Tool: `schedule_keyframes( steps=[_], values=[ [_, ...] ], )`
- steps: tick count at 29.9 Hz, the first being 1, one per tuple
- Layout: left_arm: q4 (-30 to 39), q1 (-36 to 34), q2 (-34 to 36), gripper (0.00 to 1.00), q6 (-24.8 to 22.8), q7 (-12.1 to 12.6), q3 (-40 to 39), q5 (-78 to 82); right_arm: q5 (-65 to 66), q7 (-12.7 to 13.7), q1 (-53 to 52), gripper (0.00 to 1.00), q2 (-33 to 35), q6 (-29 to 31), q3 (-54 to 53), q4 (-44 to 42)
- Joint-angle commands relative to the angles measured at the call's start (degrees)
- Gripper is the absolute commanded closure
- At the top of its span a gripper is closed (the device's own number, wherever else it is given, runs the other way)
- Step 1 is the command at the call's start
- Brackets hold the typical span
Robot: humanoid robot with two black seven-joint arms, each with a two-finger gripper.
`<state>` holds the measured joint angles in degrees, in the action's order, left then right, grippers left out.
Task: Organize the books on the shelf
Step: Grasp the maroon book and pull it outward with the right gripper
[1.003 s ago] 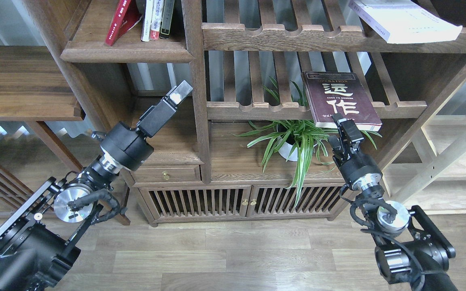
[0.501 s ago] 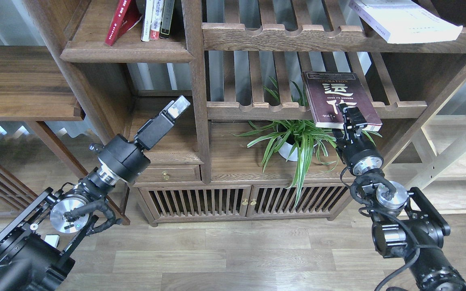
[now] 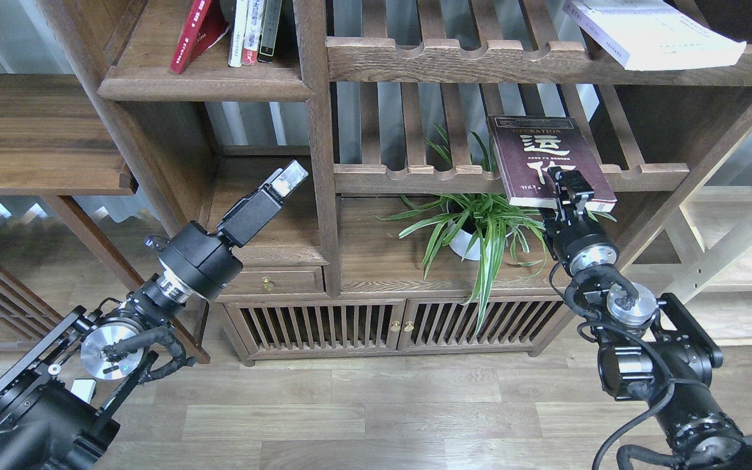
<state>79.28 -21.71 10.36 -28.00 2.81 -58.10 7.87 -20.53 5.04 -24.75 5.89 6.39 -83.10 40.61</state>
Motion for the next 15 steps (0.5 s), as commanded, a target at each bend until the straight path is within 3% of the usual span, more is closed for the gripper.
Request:
schedule_keyframes(
  steps=[1, 9, 13, 15],
  values=[
    [0.18, -0.09, 0.01, 0.01, 0.0, 0.01, -0.09, 0.04, -0.04, -0.03, -1.35, 0.23, 0.0, -1.38, -0.04, -1.06],
    [0.18, -0.53, 0.01, 0.01, 0.0, 0.01, -0.61, 0.04, -0.12, -0.03, -2.85, 0.26, -0.26, -1.91, -0.04, -3.87],
    [0.0, -0.61, 0.1, 0.01, 0.0, 0.01, -0.97, 0.12, -1.09, -0.03, -2.85, 0.38, -0.7, -1.91, -0.04, -3.88],
    [0.0, -0.61, 0.1, 0.01, 0.0, 0.01, -0.88, 0.12, -1.88, -0.11, -2.85, 0.51, -0.7, -1.74, -0.39, -3.88]
  ],
)
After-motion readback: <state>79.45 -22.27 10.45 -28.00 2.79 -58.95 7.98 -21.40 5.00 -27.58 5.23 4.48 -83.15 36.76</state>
